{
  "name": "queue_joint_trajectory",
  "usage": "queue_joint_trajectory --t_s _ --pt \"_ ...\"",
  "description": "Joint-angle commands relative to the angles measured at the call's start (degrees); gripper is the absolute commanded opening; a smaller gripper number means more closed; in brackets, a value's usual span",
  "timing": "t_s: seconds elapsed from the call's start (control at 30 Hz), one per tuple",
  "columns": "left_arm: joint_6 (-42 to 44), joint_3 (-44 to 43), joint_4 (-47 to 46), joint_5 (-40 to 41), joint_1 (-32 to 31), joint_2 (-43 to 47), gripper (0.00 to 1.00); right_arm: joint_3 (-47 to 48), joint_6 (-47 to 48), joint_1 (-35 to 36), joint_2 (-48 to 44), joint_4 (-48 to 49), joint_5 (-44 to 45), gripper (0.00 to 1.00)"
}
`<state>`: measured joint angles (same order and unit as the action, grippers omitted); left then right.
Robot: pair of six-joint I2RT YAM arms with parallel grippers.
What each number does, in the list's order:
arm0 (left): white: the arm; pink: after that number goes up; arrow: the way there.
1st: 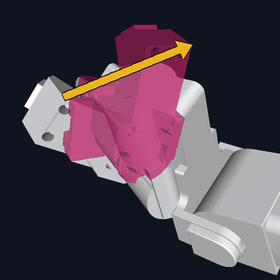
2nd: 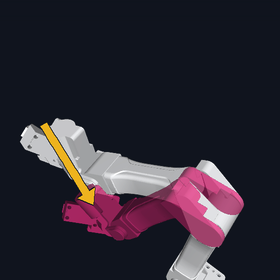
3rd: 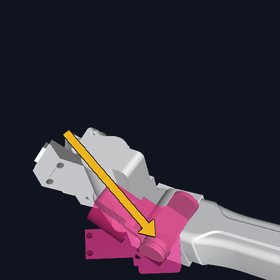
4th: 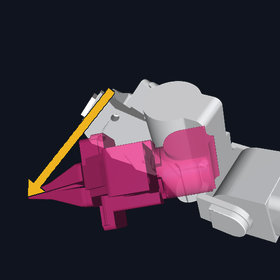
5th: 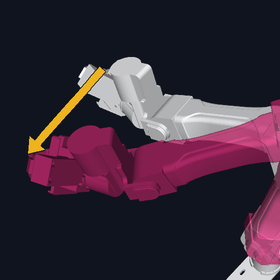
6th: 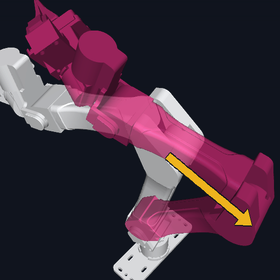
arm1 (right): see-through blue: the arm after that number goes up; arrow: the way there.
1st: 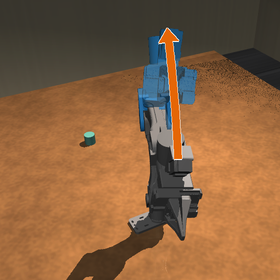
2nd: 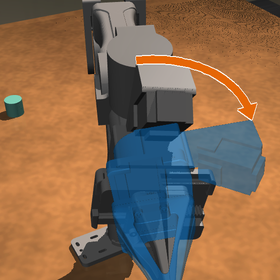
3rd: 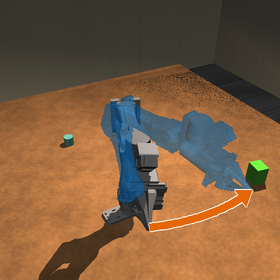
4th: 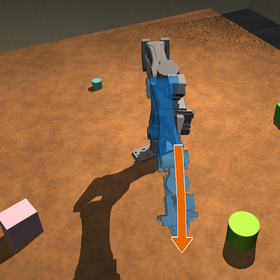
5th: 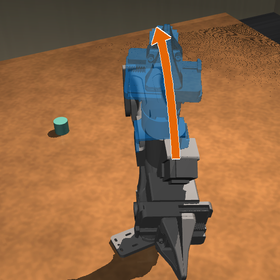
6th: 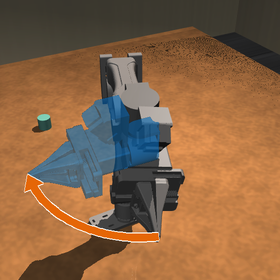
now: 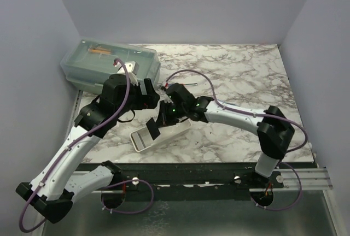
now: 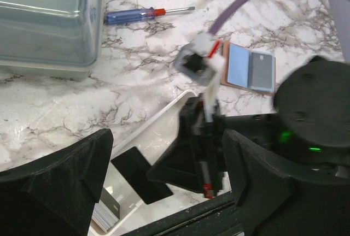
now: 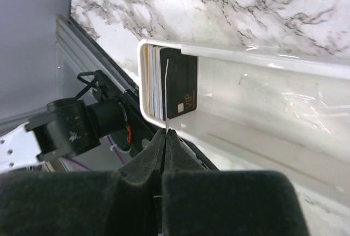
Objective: Put the credit cards into the card holder
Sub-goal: Pick up the credit card from the storage box, then insert the credit card into the card holder.
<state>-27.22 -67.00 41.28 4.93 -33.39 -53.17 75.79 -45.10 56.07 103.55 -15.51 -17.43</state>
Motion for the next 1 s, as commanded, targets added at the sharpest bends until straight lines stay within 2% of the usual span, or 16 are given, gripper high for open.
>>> queue_joint_trajectory --t_s 0.0,0.13,0.2,0.37,0.5,0.6,0.73,0.97 --pt "-1.4 -0.3 -2.1 -3.1 0.2 -2.8 0.88 -6.8 3.2 -4.1 -9.4 2.9 1.9 0.0" --pt "-3.0 0.4 -5.6 -8.3 0.5 -5.9 0.91 -16.8 4.4 -11.8 -18.4 6.8 -0.1 0.0" --pt "-4.0 1.1 -8.3 -12.8 1.4 -7.9 0.92 -22.6 4.9 -18.0 -23.3 9.2 -1.8 0.0" --pt "-9.4 4.0 -18.8 -31.1 5.2 -15.9 0.93 -36.2 6.1 -34.0 -35.3 17.8 -11.0 0.0" --pt "-15.1 6.5 -28.8 -41.2 6.0 -22.0 0.93 -42.9 4.3 -42.3 -41.6 24.2 -17.3 0.0" --pt "-21.4 8.6 -38.7 -48.3 5.9 -26.2 0.92 -45.9 0.5 -44.7 -44.5 29.4 -20.6 0.0" --pt "-31.4 12.6 -55.3 -55.0 5.7 -30.6 0.86 -48.9 -6.9 -44.8 -45.3 38.5 -23.8 0.0" --pt "-35.7 12.4 -63.4 -56.2 2.1 -34.9 0.84 -55.3 -21.7 -44.8 -39.6 63.8 -30.2 0.0"
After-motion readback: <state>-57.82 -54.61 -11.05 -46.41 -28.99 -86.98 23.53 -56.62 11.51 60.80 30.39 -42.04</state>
